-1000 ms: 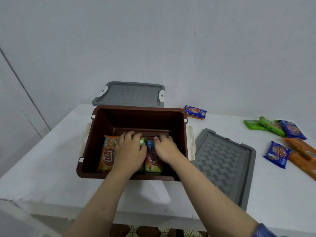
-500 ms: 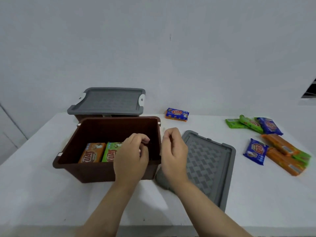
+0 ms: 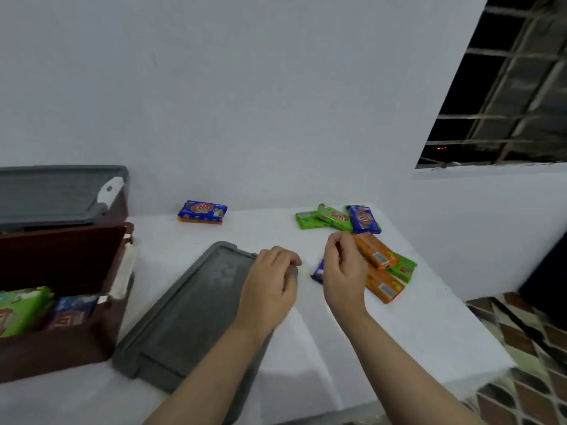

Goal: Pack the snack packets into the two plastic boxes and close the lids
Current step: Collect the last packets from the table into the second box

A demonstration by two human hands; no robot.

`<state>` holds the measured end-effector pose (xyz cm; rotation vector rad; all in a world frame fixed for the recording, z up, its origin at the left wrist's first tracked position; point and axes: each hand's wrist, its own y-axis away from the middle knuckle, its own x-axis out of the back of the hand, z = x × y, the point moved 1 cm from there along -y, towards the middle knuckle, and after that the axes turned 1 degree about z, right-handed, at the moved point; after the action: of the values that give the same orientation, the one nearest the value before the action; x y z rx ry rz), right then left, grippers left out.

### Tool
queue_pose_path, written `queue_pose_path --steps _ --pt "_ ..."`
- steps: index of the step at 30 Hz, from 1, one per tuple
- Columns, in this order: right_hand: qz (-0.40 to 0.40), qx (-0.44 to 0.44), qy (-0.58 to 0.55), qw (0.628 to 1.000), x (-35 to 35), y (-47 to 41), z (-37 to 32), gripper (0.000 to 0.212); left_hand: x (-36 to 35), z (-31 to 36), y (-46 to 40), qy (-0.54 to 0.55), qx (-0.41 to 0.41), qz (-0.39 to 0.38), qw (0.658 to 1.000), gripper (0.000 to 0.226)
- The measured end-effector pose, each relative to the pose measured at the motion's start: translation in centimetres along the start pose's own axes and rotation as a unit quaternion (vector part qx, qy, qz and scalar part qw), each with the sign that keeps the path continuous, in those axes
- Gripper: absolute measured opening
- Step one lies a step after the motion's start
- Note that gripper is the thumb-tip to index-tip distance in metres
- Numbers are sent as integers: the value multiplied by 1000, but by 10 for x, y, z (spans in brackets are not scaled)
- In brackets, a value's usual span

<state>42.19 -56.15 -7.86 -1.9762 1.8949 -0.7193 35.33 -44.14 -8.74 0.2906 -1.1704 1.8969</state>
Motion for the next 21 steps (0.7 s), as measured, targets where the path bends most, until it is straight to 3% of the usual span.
queue_pose_path --steps 4,6,8,10,15,21 --pt "13 -27 119 992 52 -38 54 17 -72 17 -34 -22 29 -68 997 31" --pt "-44 -44 200 978 64 -45 75 13 -99 14 -43 -44 39 -139 988 42" --pt "-154 -60 316 934 78 -45 100 20 -129 13 -47 -102 43 -233 966 52" --pt "-202 -42 421 883 88 -37 118 31 -150 9 -40 -183 45 -295 937 57" --pt "-203 -30 504 839 80 -14 126 43 -161 4 -29 -250 87 -206 942 57" --pt "-225 -83 534 811 71 -28 115 36 -155 20 -35 -247 134 -184 942 47"
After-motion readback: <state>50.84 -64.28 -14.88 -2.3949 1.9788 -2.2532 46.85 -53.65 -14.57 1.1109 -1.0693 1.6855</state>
